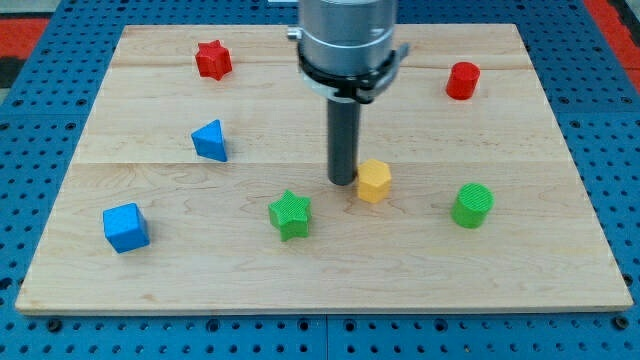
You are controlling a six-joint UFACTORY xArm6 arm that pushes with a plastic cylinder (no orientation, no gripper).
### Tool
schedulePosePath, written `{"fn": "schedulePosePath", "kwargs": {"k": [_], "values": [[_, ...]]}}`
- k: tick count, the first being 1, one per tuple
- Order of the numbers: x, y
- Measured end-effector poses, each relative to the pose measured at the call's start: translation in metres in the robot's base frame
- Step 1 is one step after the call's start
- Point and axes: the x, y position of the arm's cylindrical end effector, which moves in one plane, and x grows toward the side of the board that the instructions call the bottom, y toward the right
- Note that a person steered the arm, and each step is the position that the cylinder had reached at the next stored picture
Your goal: Move the green star towards the left side of the yellow hexagon
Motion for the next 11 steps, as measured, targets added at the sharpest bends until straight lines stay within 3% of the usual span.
{"fn": "schedulePosePath", "kwargs": {"k": [3, 6, 8, 9, 11], "values": [[0.018, 0.076], [0.009, -0.093], [0.052, -0.108], [0.067, -0.05], [0.053, -0.033]]}}
